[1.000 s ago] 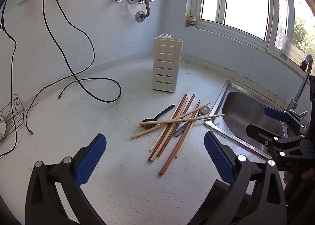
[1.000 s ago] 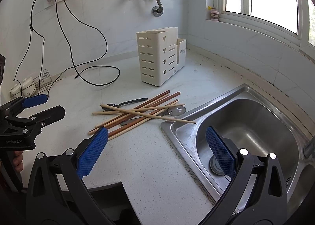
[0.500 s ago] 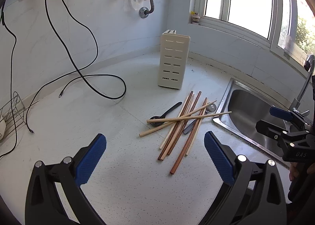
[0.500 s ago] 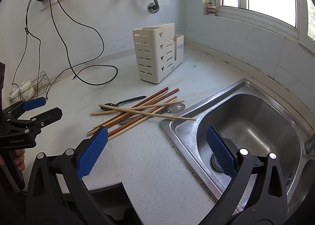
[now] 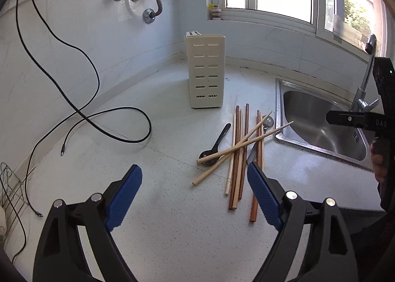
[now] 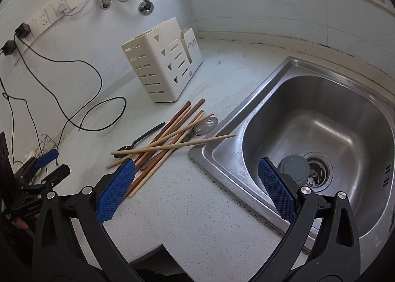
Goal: Organize utensils
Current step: 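Close the left gripper on a light chopstick while the right gripper grasps another chopstick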
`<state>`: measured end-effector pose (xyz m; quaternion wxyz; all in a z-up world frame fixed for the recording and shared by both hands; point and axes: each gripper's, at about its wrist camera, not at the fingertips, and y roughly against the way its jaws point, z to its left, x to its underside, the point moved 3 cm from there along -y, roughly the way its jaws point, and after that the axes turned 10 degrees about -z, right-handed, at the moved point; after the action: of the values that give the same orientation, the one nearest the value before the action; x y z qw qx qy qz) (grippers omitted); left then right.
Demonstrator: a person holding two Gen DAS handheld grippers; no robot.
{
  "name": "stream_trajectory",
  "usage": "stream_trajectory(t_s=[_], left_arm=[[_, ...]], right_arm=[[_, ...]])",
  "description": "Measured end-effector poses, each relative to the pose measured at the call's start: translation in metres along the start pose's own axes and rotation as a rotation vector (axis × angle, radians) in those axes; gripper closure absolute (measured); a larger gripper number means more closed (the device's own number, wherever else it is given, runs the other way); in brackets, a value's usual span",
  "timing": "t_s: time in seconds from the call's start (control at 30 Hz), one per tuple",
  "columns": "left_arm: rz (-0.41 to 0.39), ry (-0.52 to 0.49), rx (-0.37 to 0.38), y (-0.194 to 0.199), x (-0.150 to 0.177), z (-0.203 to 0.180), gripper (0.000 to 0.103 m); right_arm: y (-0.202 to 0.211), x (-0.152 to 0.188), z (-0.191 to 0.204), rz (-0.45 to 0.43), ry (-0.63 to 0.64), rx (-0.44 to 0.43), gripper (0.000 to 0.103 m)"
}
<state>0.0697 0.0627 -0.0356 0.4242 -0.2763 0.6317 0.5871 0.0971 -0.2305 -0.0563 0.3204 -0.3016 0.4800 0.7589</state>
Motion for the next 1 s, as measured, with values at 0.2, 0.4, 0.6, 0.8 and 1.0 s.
stream_trajectory(t_s=[0.2, 0.4, 0.6, 0.8, 1.0], left_arm=[[0.081, -0.081, 0.144, -0.034, 0.006, 0.014, 0.043], [0.140, -0.161, 0.282, -0.059, 0.013, 0.020, 0.052], [0.175, -0.240, 0.373, -0.071, 0.018, 0.016, 0.053], [0.206, -0.267, 0.446, -0.082, 0.020, 0.020, 0.065], [0.233, -0.271, 0.501, -0.088, 0.021, 0.024, 0.065]], right_arm=[[-0.022, -0.008, -0.023, 0.023, -0.188, 0.037, 0.028], [-0.049, -0.016, -0.048, 0.039, -0.438, 0.015, 0.042], [-0.070, -0.014, -0.056, 0.067, -0.536, 0.064, 0.049], [-0.086, -0.006, -0.065, 0.084, -0.657, 0.094, 0.058], [-0.098, -0.001, -0.067, 0.098, -0.697, 0.096, 0.062]])
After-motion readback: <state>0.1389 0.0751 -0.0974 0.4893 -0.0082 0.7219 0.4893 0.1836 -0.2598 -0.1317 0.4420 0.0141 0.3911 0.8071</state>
